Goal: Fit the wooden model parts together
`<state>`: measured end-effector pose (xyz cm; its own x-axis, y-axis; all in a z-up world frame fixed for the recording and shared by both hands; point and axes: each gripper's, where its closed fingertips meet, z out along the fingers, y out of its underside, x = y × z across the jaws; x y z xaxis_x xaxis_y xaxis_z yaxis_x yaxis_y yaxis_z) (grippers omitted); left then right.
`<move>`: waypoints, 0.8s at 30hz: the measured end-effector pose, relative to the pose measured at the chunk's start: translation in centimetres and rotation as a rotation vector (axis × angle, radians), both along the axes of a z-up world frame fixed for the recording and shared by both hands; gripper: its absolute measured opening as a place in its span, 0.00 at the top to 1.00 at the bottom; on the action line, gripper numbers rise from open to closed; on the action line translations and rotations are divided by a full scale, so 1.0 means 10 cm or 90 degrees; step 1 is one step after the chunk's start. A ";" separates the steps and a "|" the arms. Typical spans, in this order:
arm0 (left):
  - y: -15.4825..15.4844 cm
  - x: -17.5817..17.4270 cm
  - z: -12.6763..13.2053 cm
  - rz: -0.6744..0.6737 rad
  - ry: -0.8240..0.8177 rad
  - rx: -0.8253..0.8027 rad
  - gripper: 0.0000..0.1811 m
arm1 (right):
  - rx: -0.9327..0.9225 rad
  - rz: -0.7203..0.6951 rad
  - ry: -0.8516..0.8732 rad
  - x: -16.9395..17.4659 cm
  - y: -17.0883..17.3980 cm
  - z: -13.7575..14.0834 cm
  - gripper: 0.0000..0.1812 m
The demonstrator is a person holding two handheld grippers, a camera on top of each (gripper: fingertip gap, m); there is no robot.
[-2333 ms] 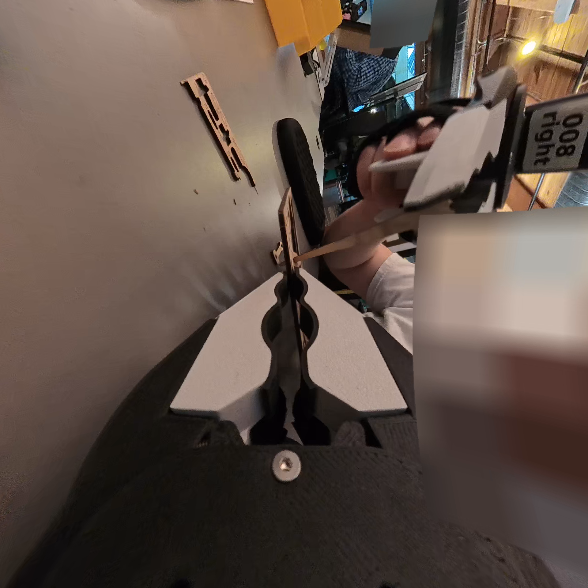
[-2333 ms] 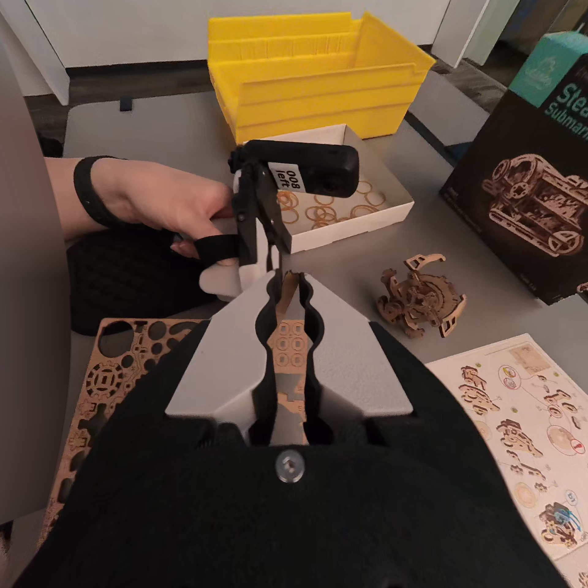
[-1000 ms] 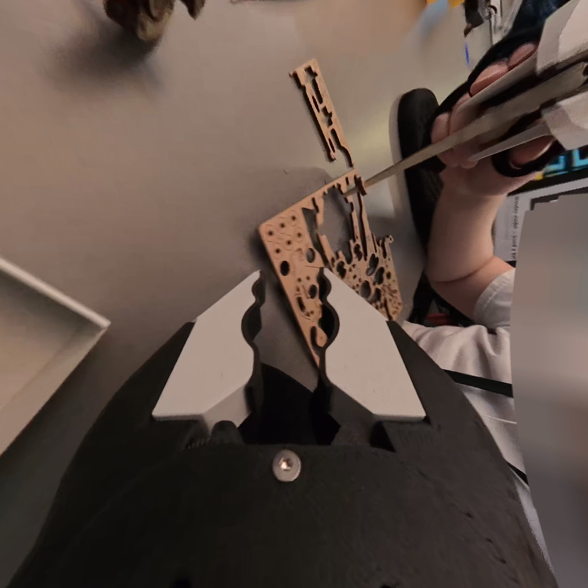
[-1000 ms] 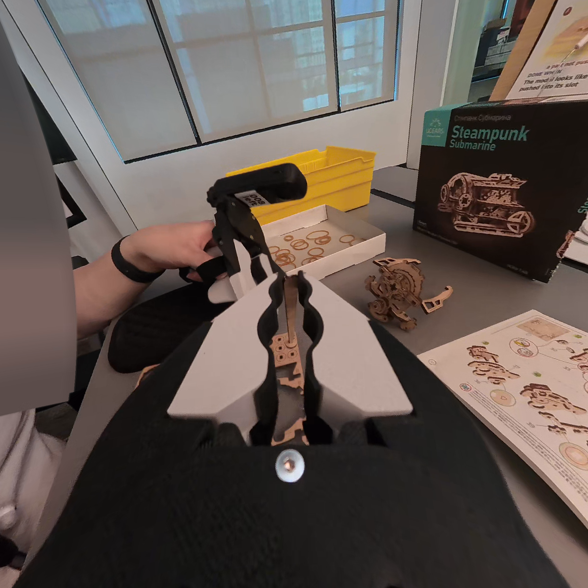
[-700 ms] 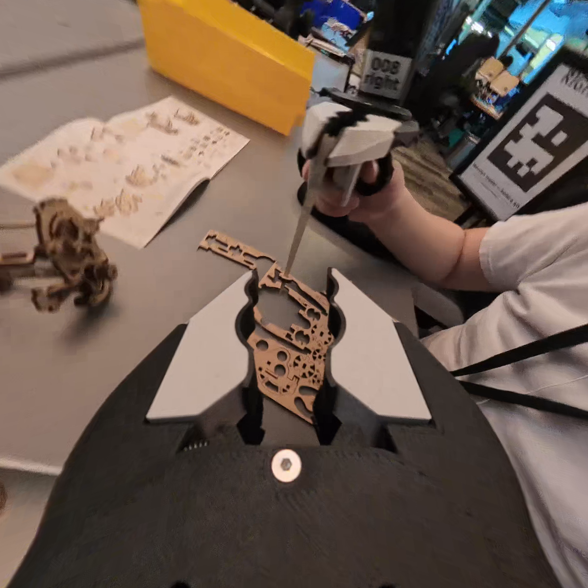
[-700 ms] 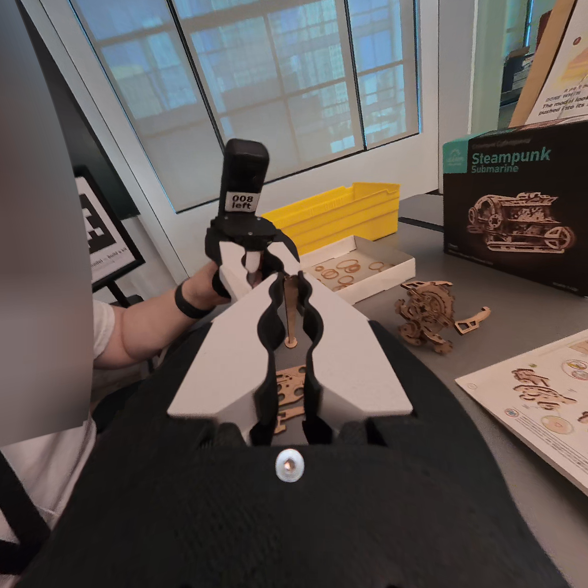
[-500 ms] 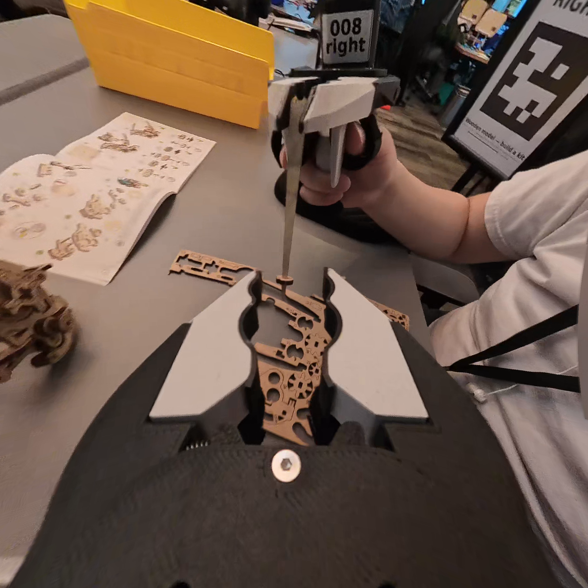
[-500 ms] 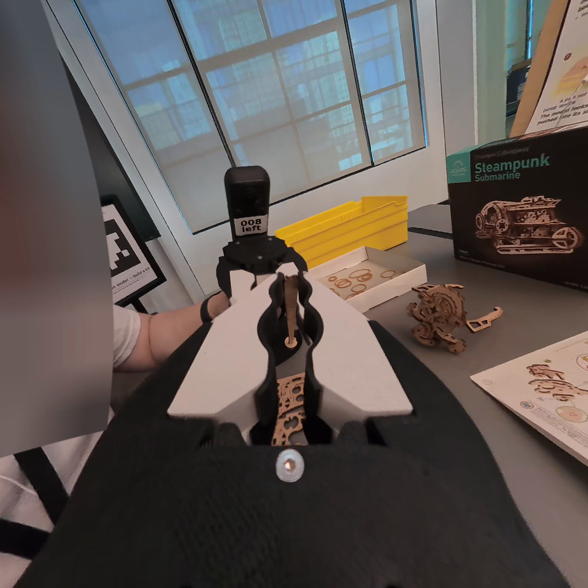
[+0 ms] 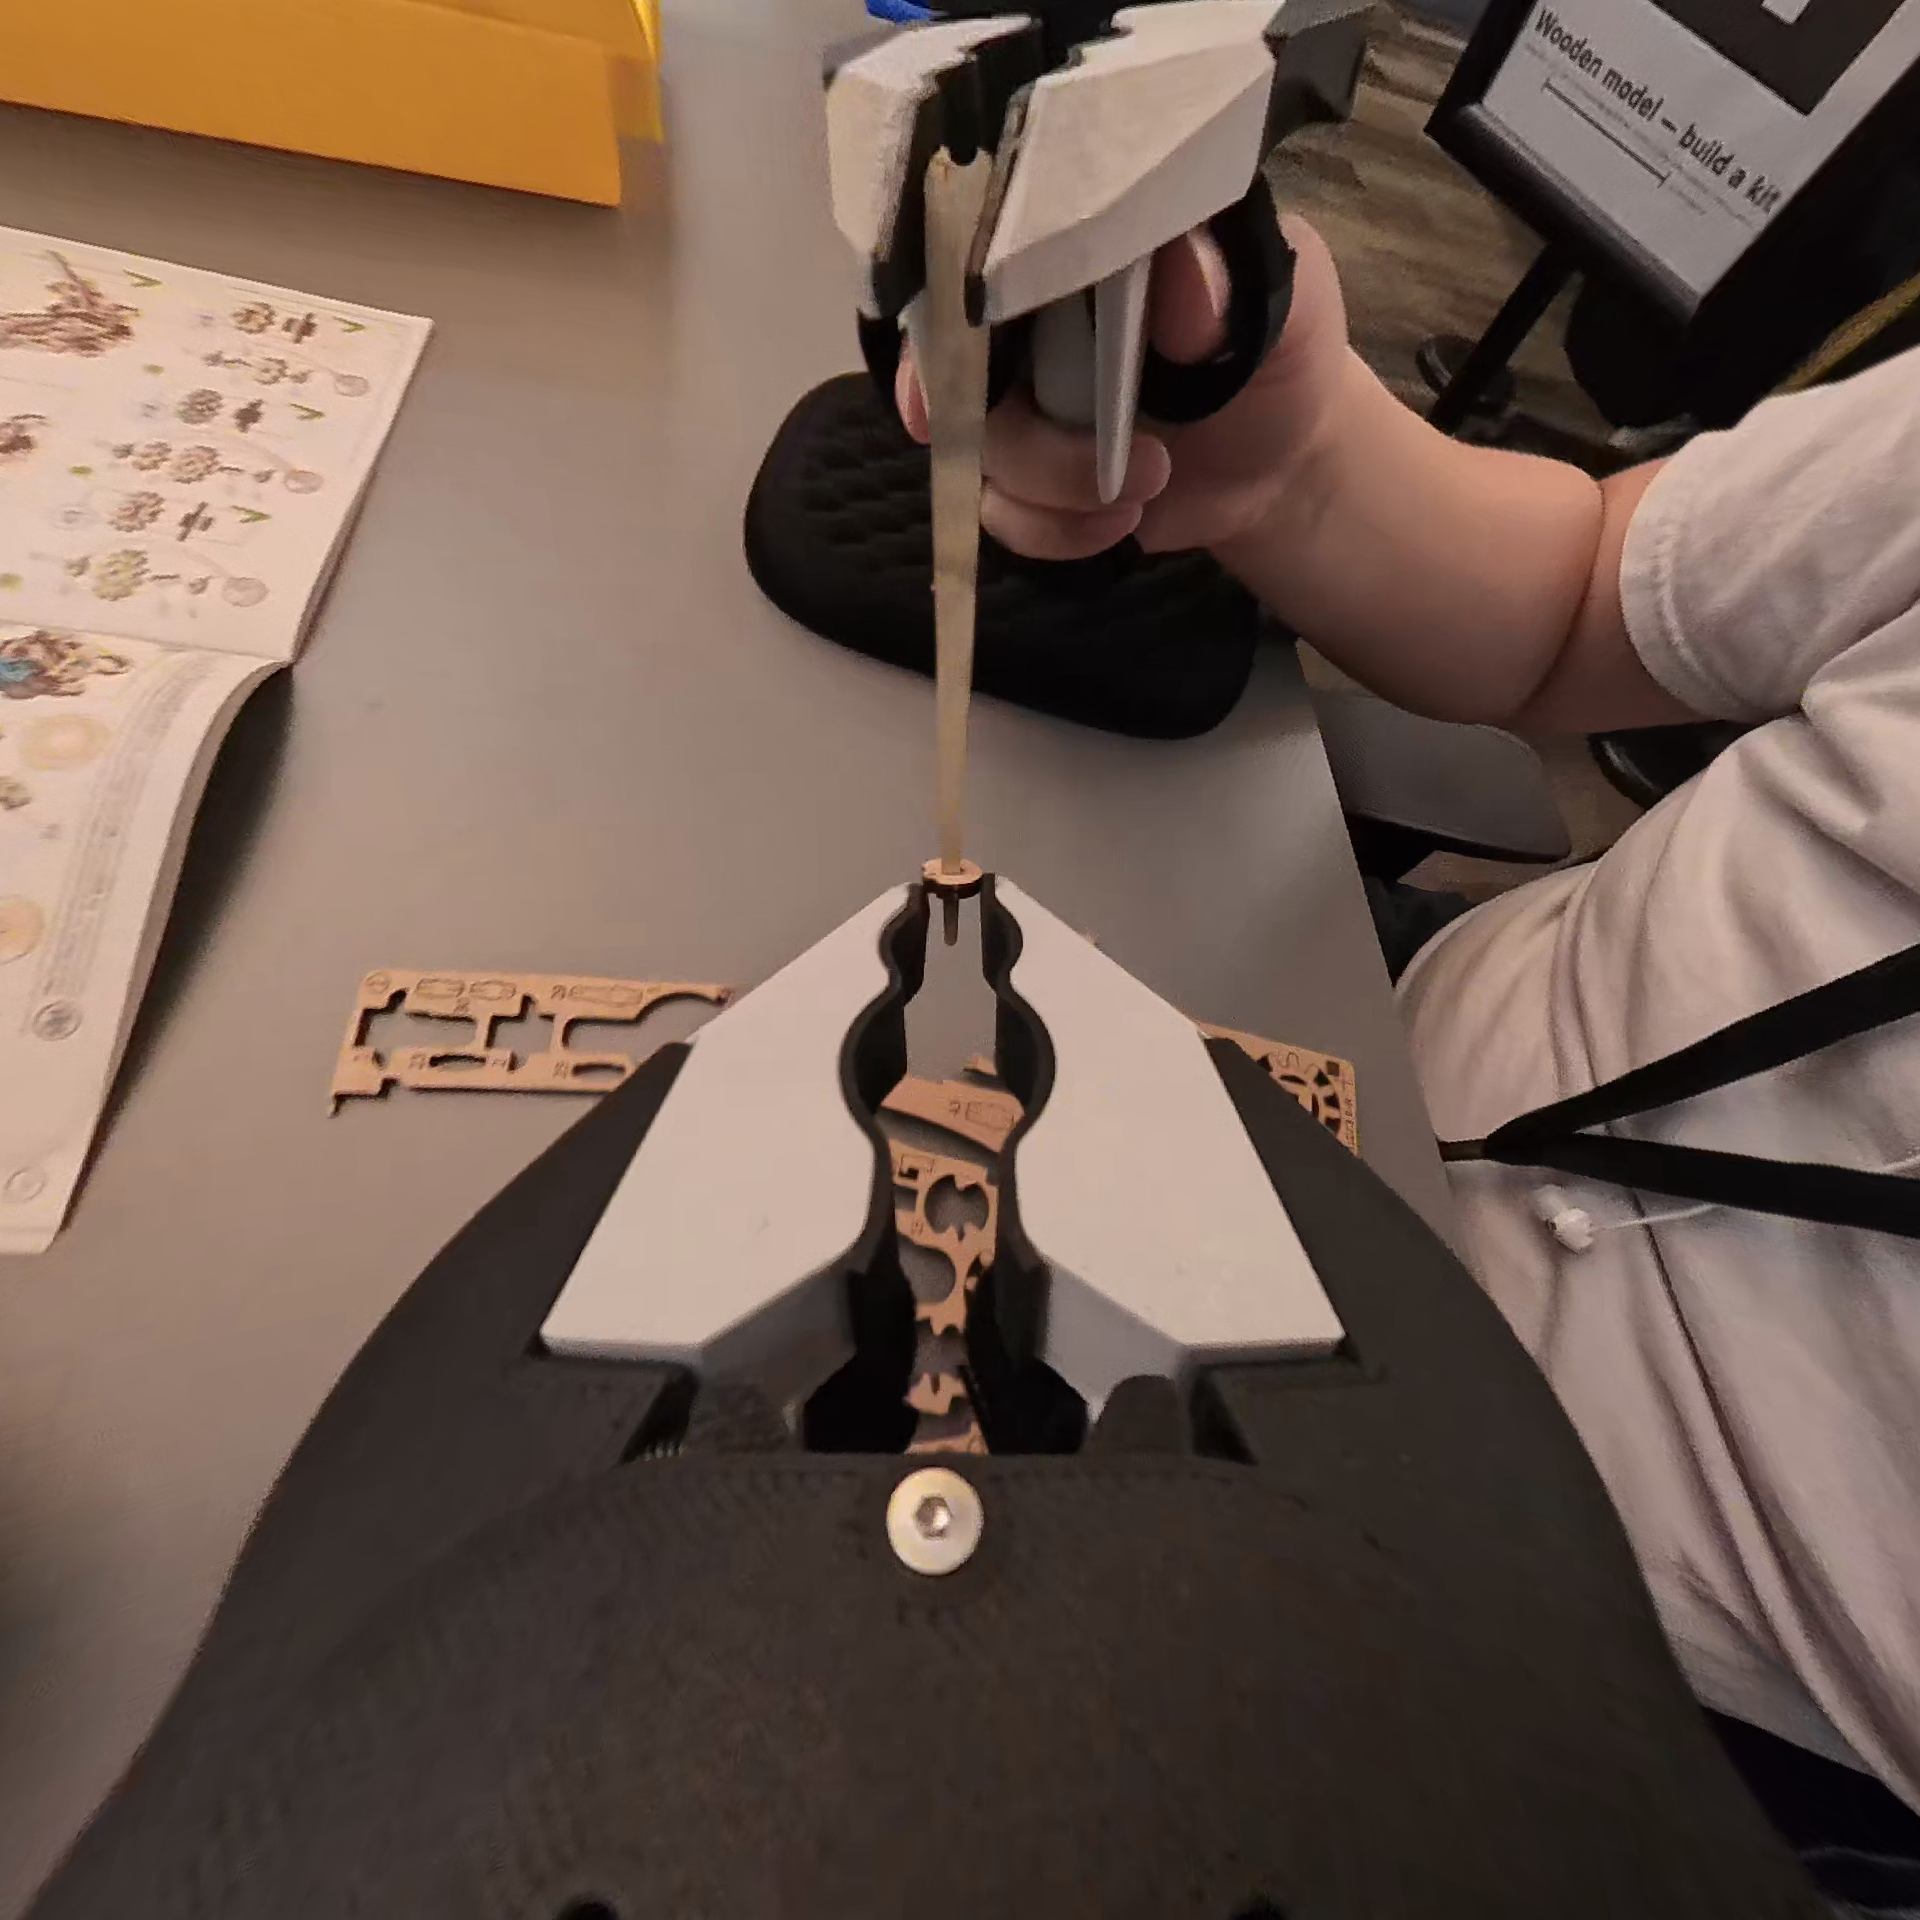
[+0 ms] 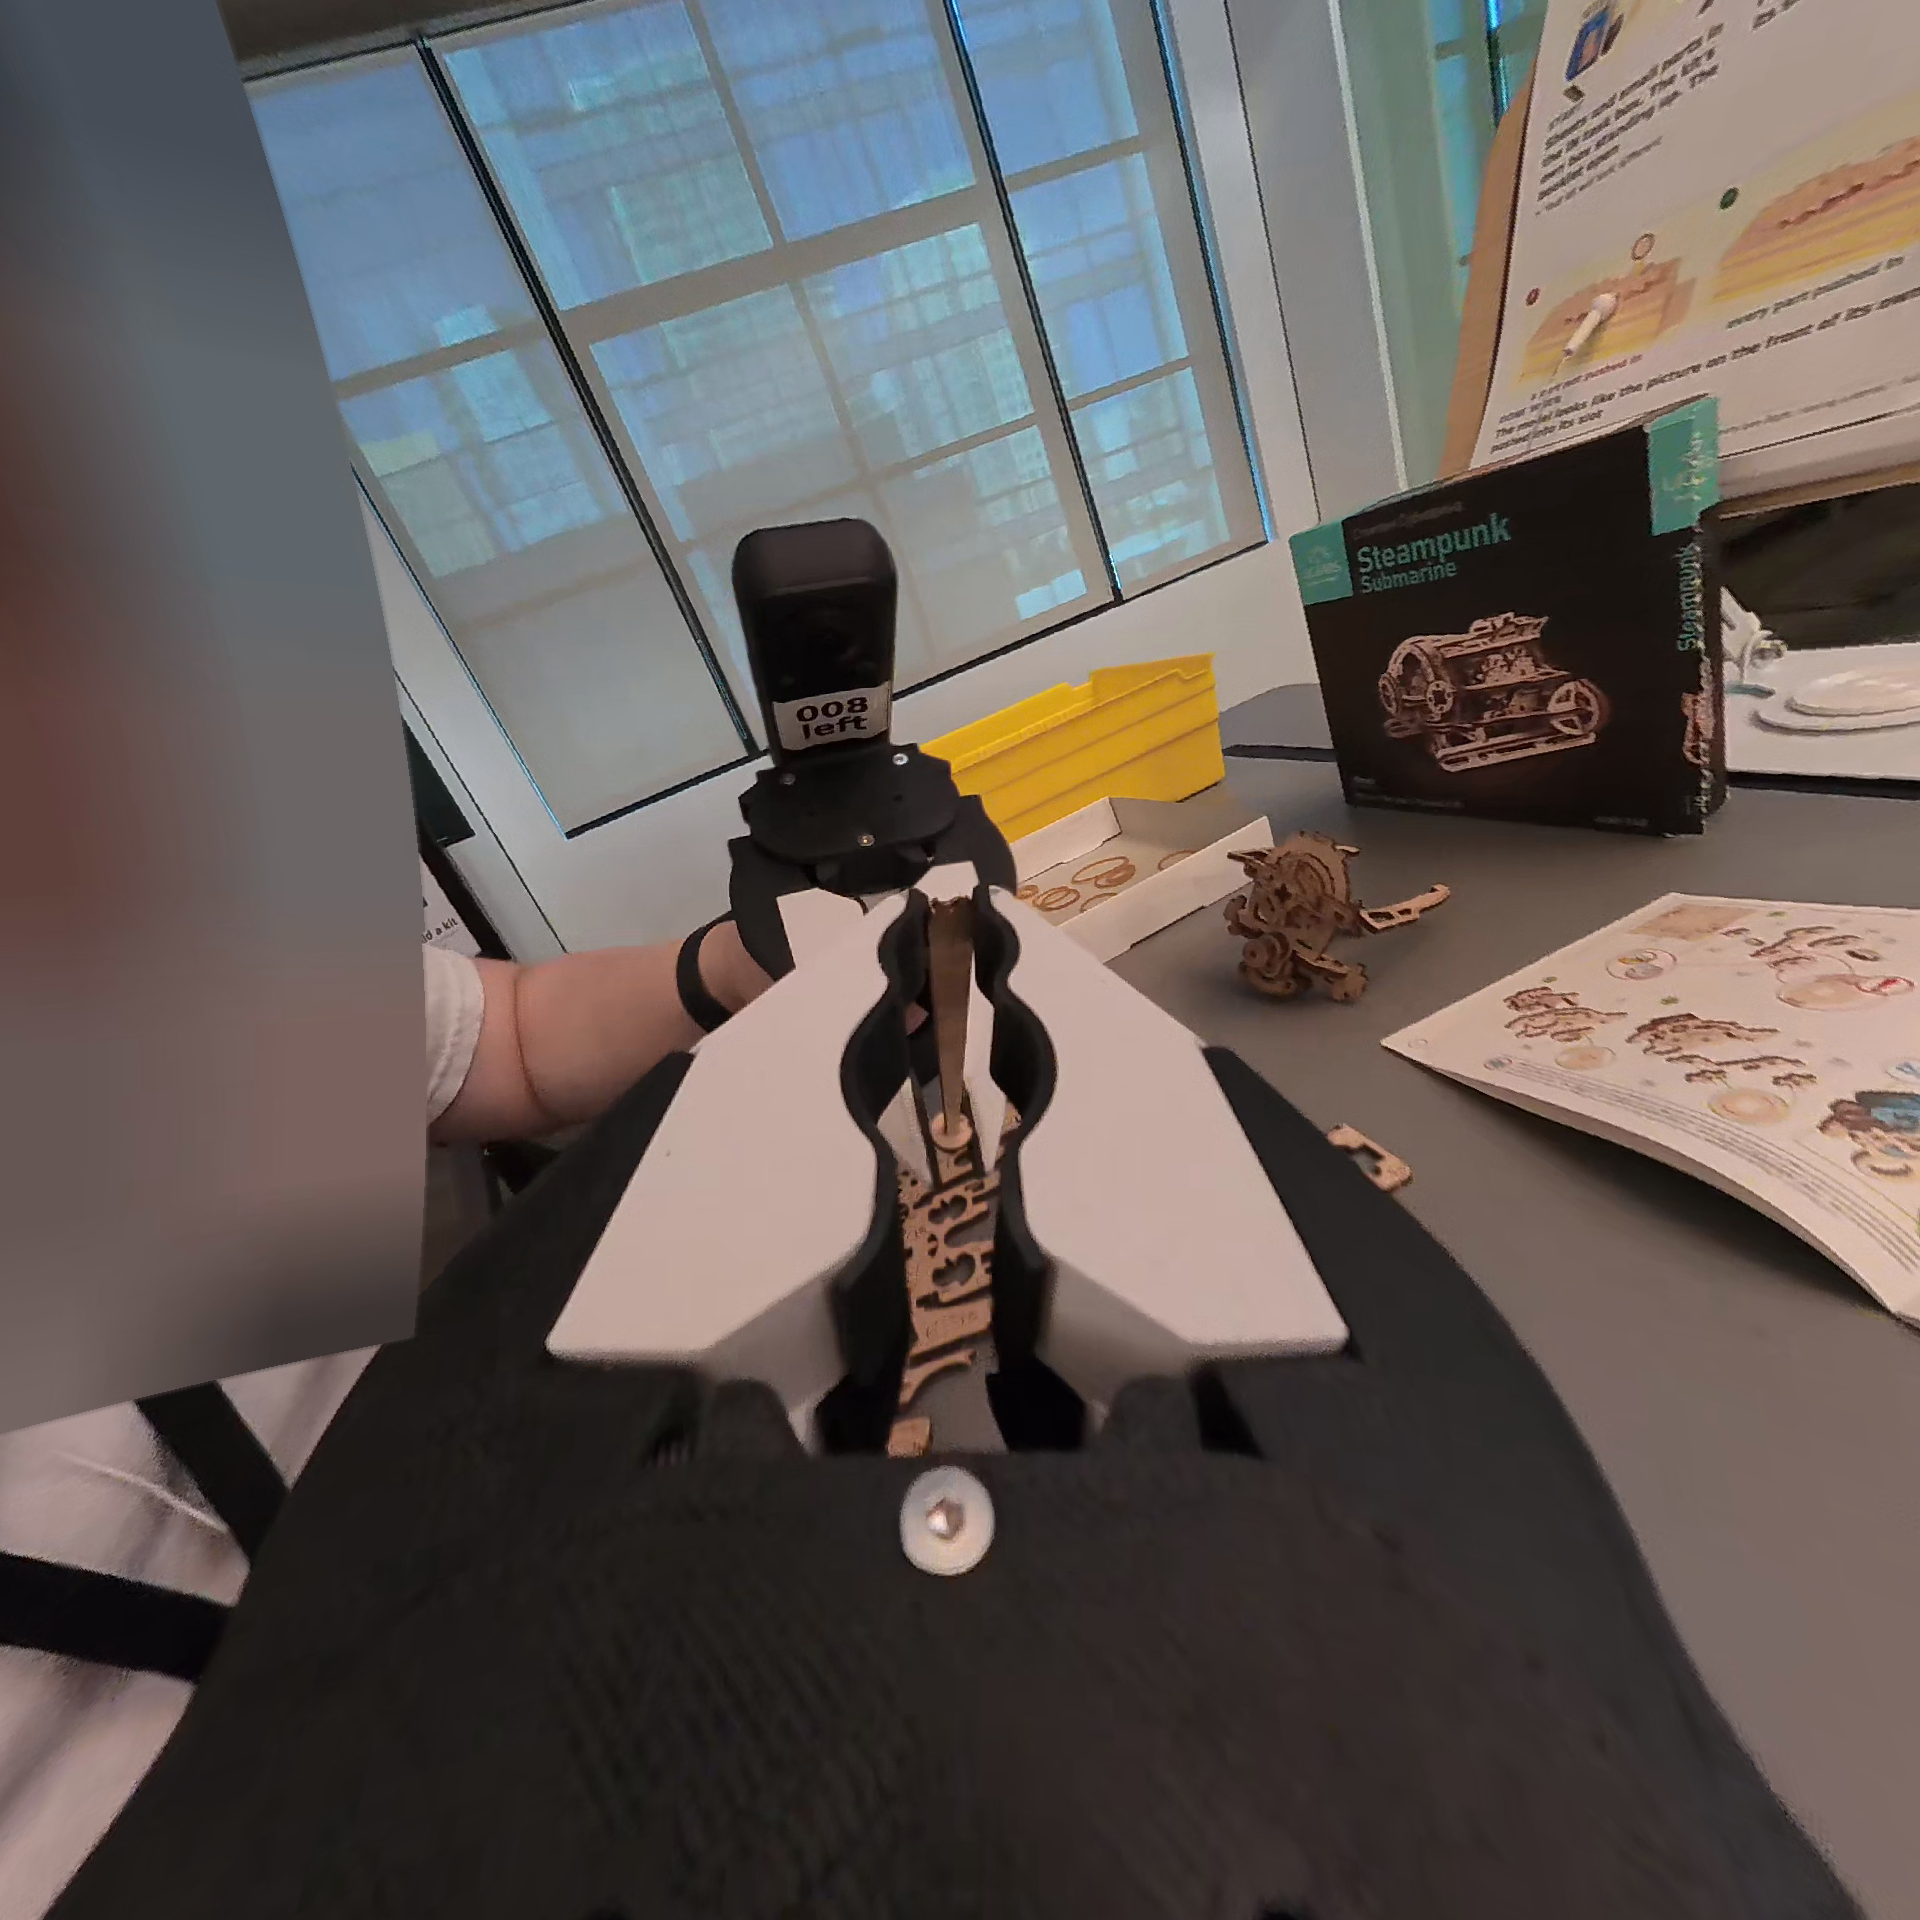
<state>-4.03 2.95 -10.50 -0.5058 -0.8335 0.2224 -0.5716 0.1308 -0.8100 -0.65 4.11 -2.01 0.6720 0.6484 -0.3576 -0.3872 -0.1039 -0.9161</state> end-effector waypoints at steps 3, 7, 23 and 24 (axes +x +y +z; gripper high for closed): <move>-0.12 0.09 -0.04 -0.021 0.008 0.001 0.96 | 0.002 -0.004 0.002 0.08 -0.10 -0.02 0.97; -0.26 0.20 -0.06 -0.044 0.030 -0.040 0.95 | 0.009 -0.013 0.007 0.18 -0.22 -0.03 0.97; -0.32 0.26 -0.08 -0.046 0.076 -0.233 0.97 | -0.025 -0.022 0.027 0.38 -0.31 -0.20 0.97; -0.31 0.26 -0.10 -0.044 0.079 -0.228 0.96 | -0.027 -0.015 0.020 0.36 -0.31 -0.21 0.97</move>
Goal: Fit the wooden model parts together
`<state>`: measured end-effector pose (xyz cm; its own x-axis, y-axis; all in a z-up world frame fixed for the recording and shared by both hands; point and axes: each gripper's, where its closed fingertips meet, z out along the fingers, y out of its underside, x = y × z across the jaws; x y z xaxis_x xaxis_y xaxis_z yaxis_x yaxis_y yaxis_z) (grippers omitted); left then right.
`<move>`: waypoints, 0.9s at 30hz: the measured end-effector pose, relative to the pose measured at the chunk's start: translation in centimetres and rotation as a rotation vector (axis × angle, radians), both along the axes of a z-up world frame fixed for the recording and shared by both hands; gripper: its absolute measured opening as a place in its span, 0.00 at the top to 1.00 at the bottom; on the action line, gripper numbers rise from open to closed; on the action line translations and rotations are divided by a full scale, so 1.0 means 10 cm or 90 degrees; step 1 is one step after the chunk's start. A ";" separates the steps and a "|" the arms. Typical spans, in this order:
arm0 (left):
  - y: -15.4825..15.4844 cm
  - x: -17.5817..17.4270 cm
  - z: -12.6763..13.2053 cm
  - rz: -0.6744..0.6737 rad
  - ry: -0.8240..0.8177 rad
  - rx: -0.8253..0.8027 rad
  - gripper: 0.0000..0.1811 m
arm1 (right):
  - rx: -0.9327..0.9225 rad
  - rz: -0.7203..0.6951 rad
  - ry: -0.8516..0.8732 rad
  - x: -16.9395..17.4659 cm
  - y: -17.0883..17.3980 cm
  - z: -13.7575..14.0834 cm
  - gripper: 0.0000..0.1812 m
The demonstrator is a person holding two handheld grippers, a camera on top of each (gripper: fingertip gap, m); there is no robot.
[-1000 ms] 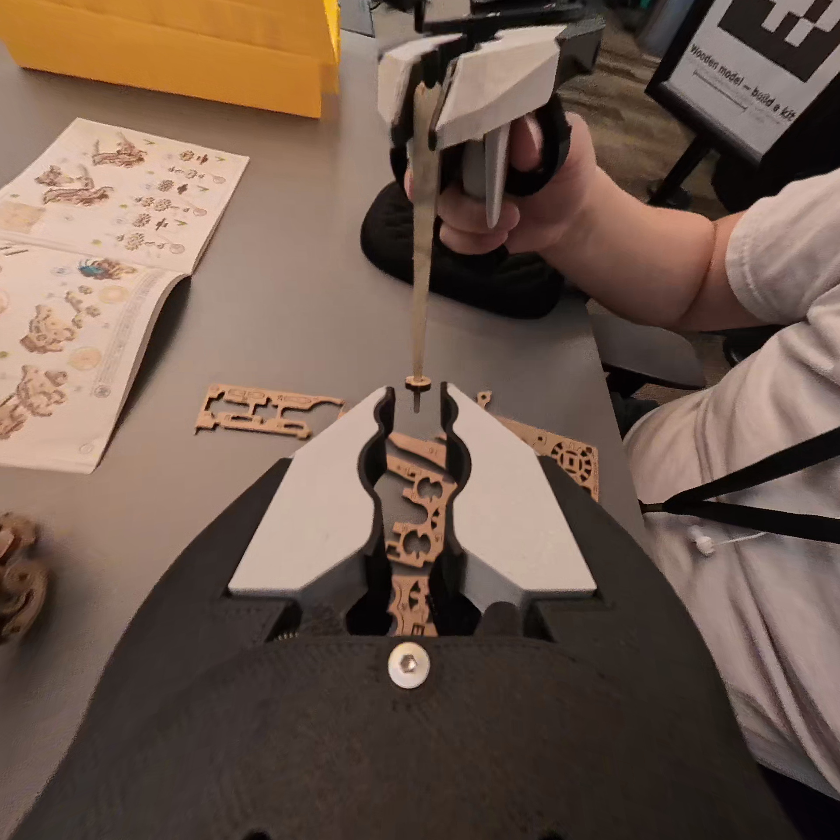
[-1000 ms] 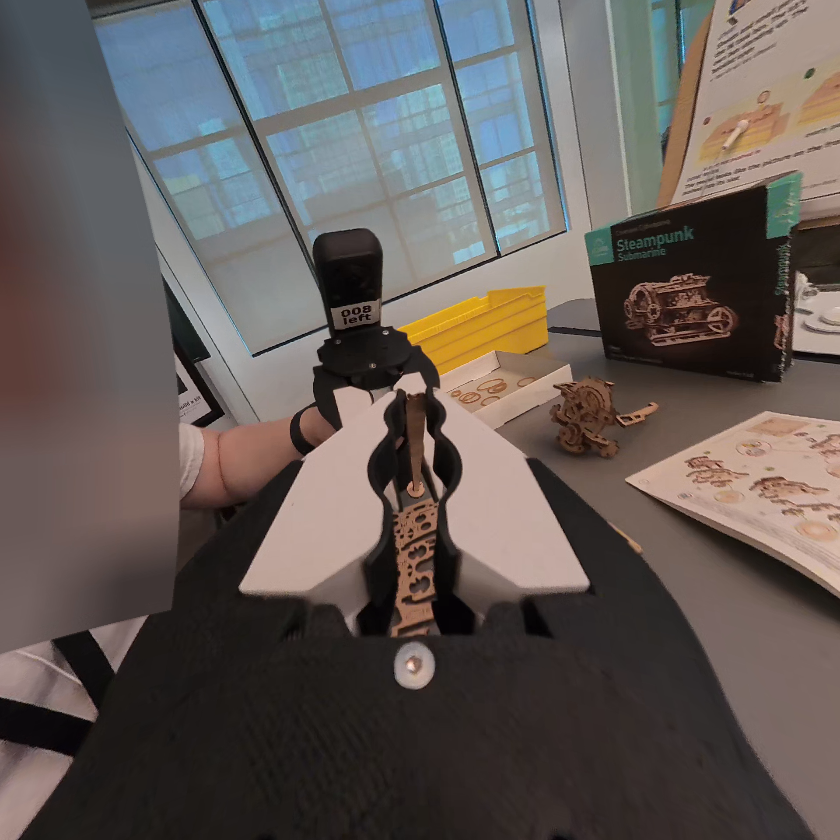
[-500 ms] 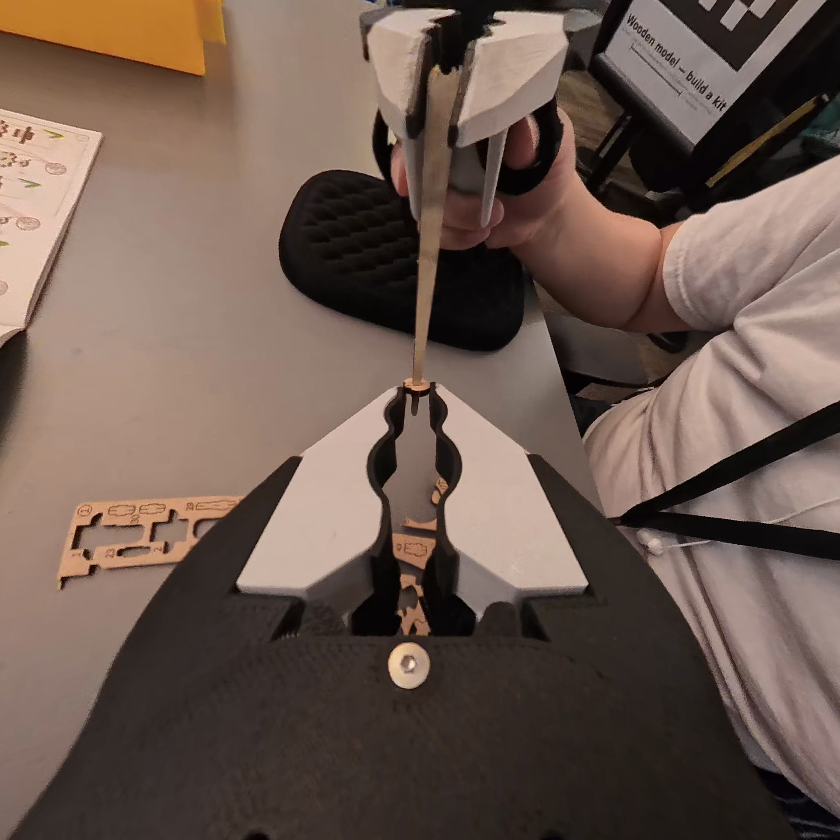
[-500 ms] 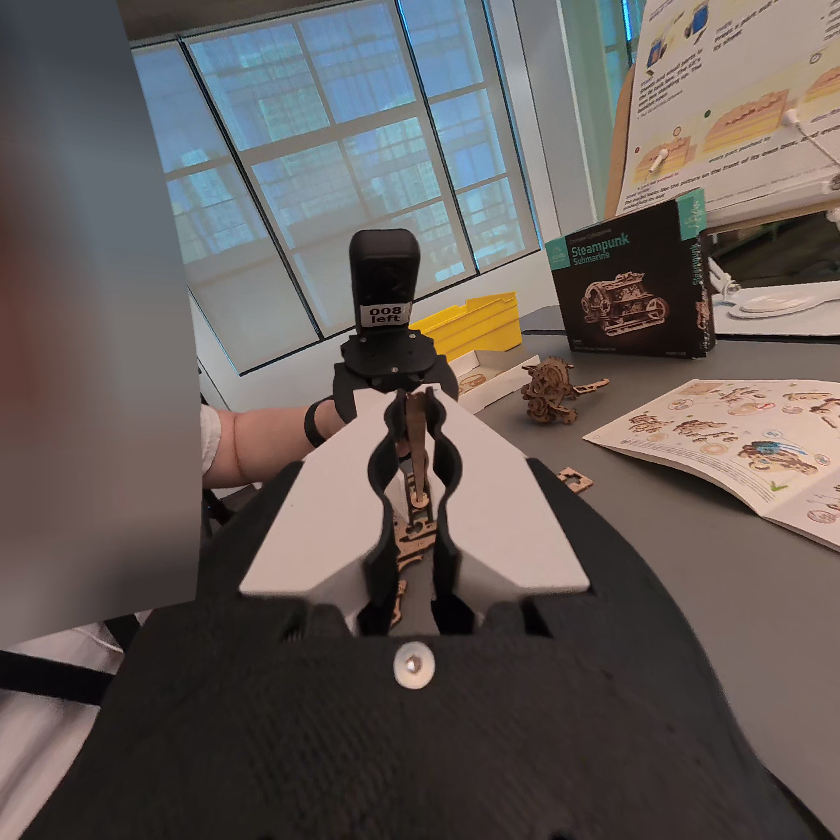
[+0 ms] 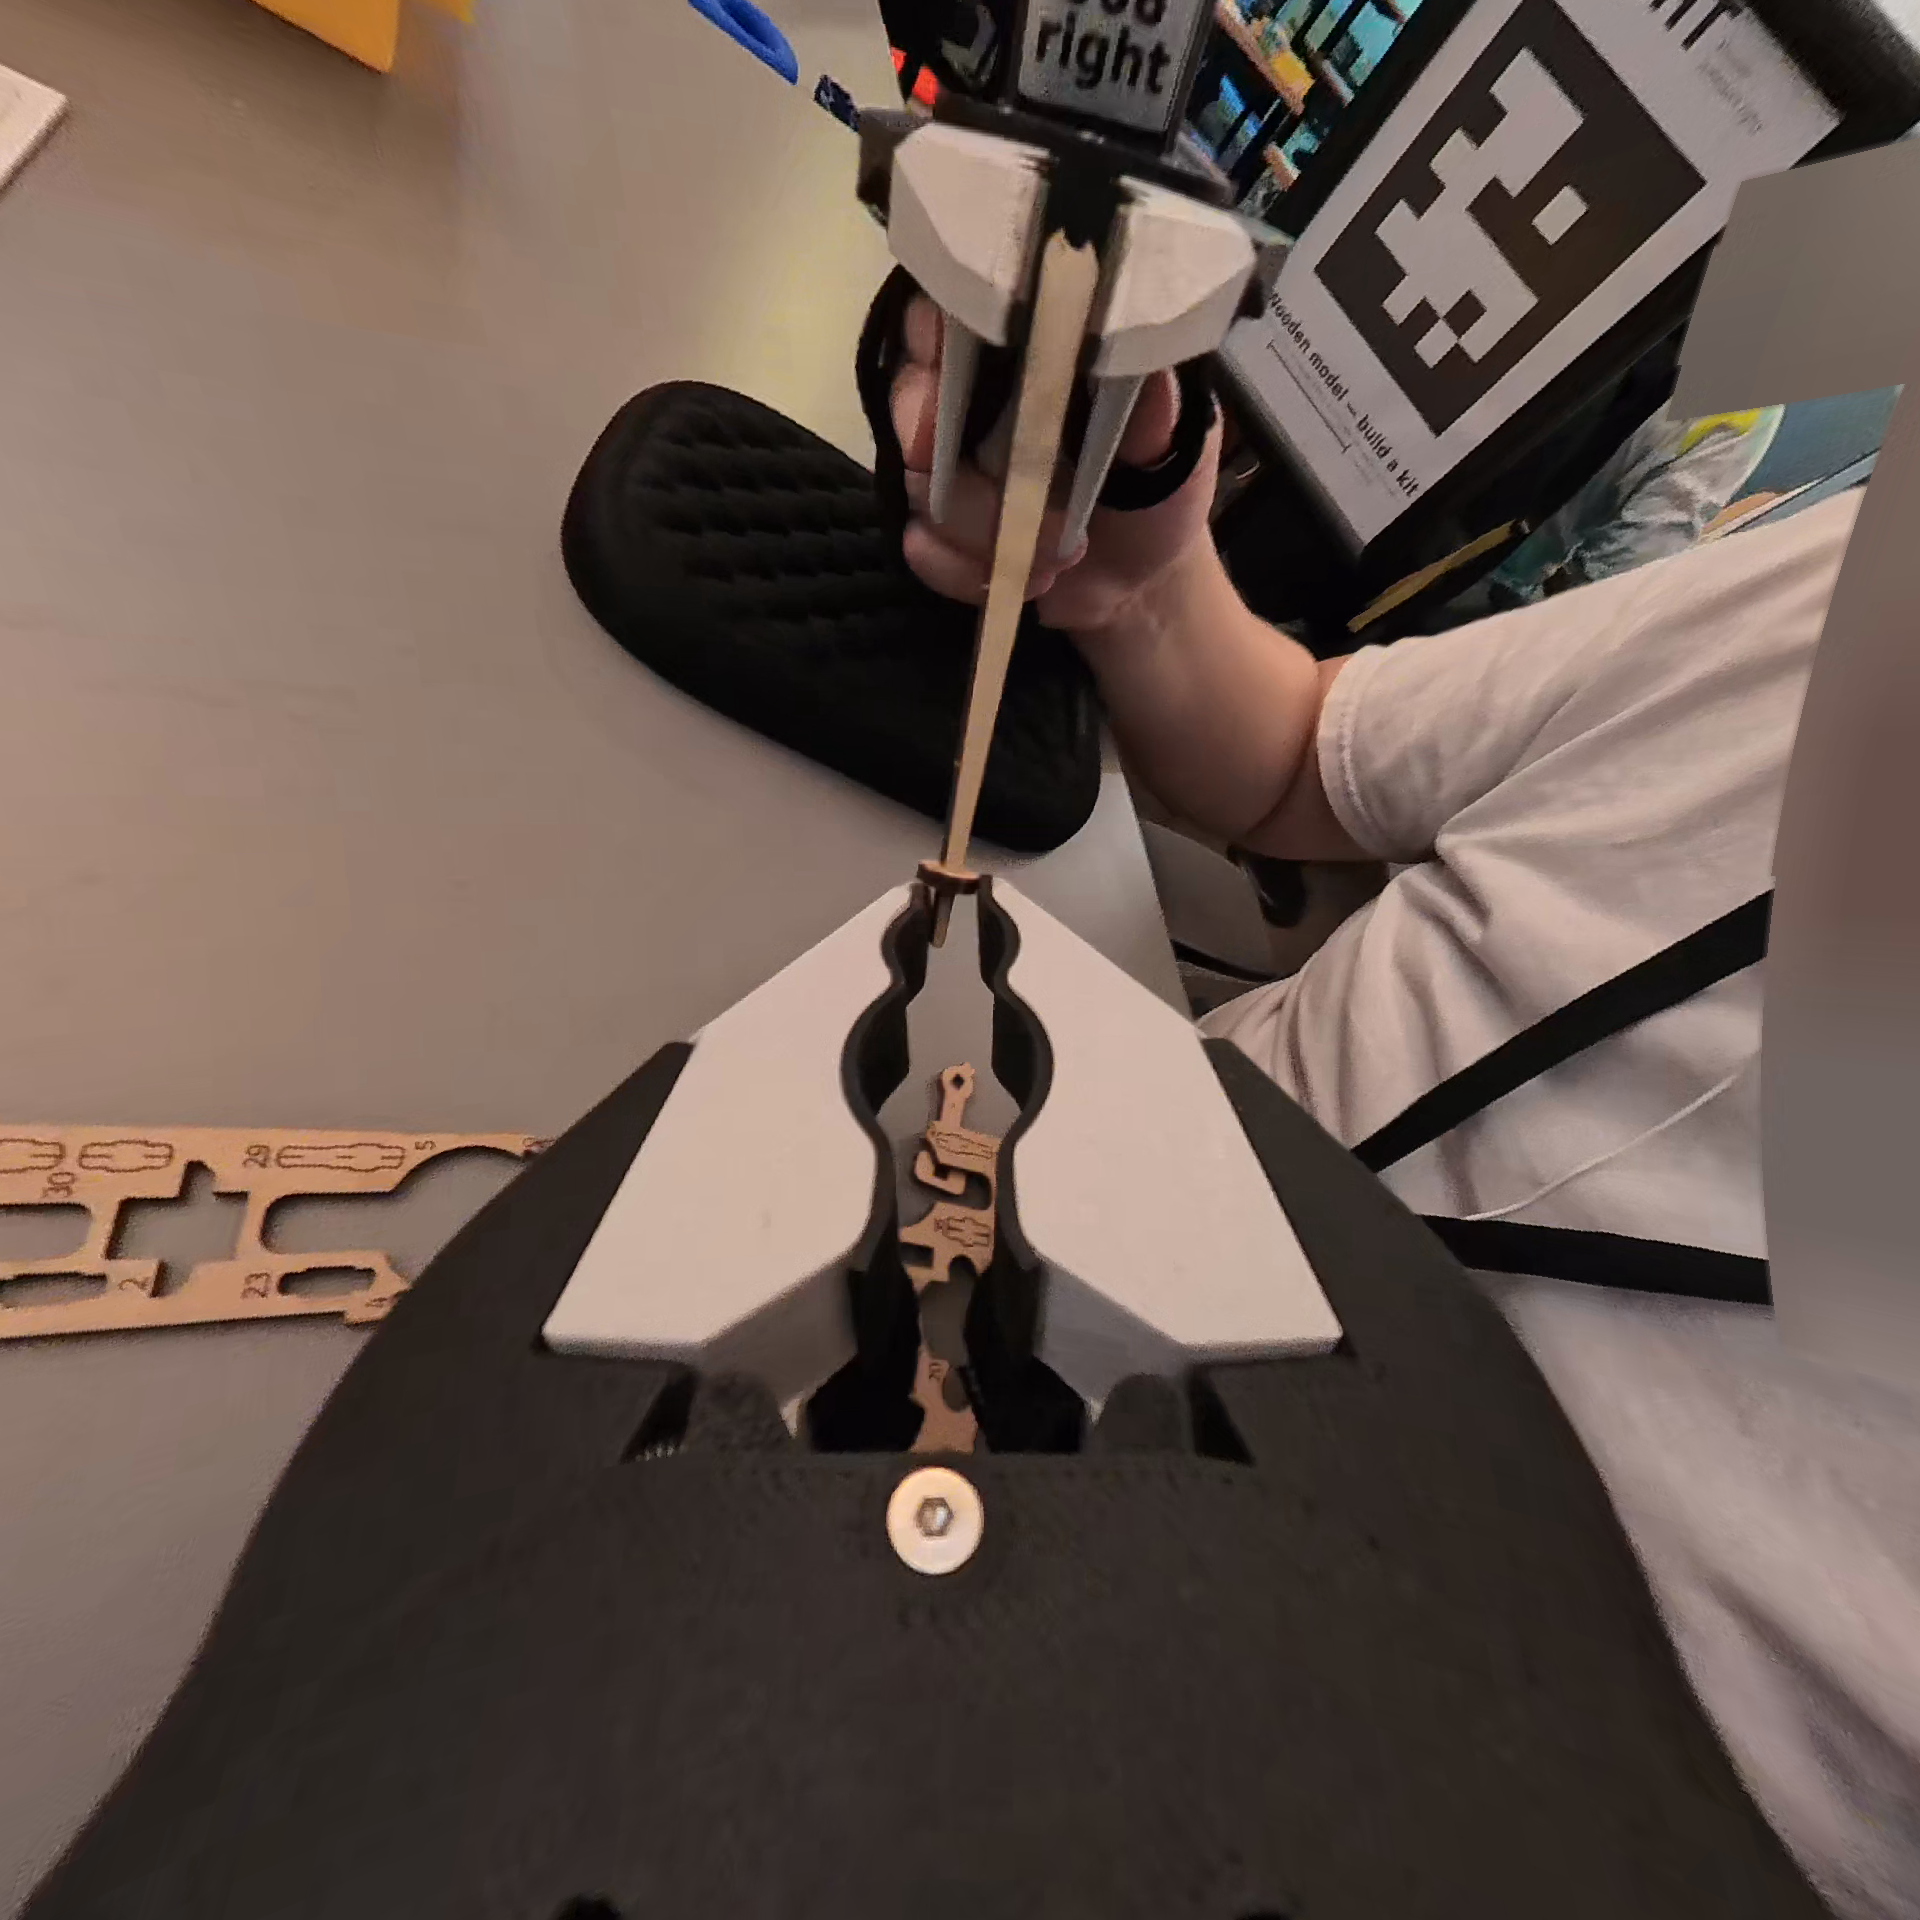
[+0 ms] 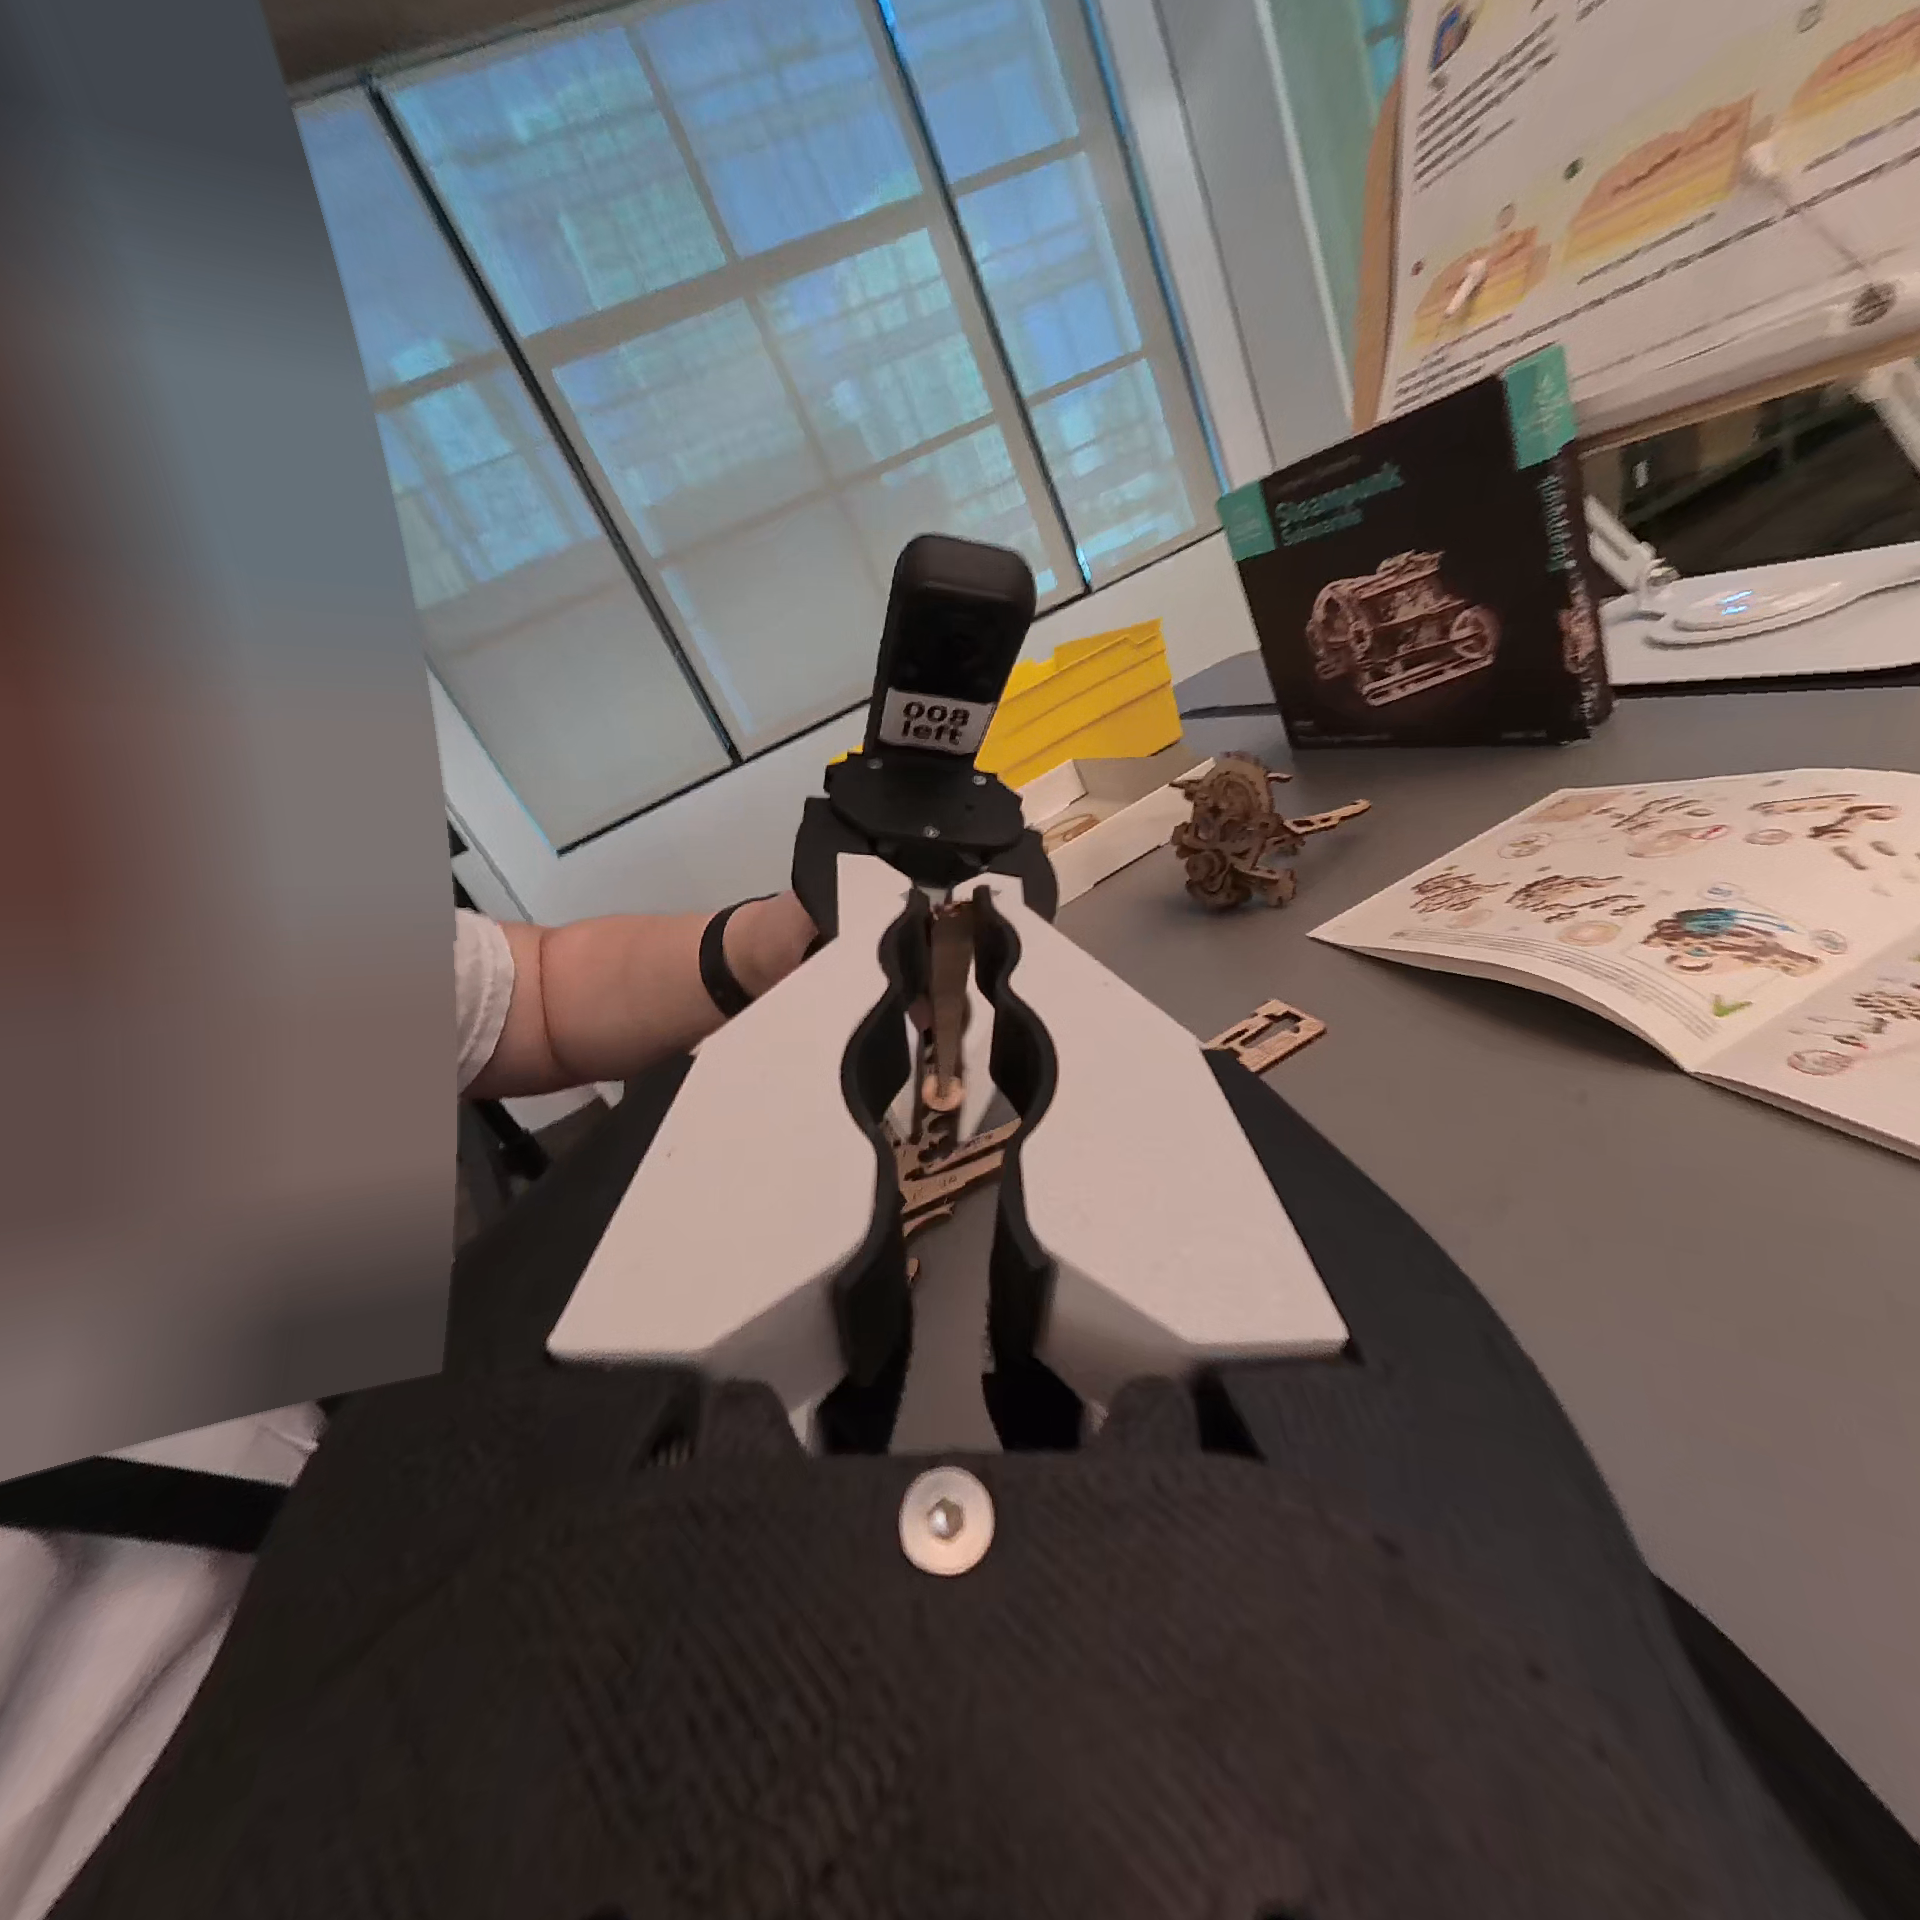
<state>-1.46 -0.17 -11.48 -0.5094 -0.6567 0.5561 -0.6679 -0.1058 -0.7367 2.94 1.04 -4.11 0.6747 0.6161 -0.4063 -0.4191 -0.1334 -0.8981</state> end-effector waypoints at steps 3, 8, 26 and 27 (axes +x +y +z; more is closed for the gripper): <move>0.01 0.03 0.03 0.006 -0.020 0.015 0.82 | -0.006 0.005 -0.016 -0.04 0.03 -0.03 0.97; 0.00 0.05 0.04 -0.005 -0.042 0.038 0.95 | 0.001 0.010 -0.011 -0.08 0.02 0.00 0.97; 0.08 0.13 -0.17 0.001 -0.001 0.032 0.96 | -0.117 -0.004 0.021 0.10 0.10 -0.29 0.97; 0.09 0.14 -0.20 0.005 -0.006 0.059 0.96 | -0.124 -0.006 0.018 0.10 0.11 -0.30 0.97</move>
<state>-0.08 0.77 -13.45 -0.5096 -0.7091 0.4873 -0.6598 -0.0414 -0.7503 3.96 2.16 -7.15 0.6670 0.5175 -0.5360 -0.4457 -0.2993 -0.8436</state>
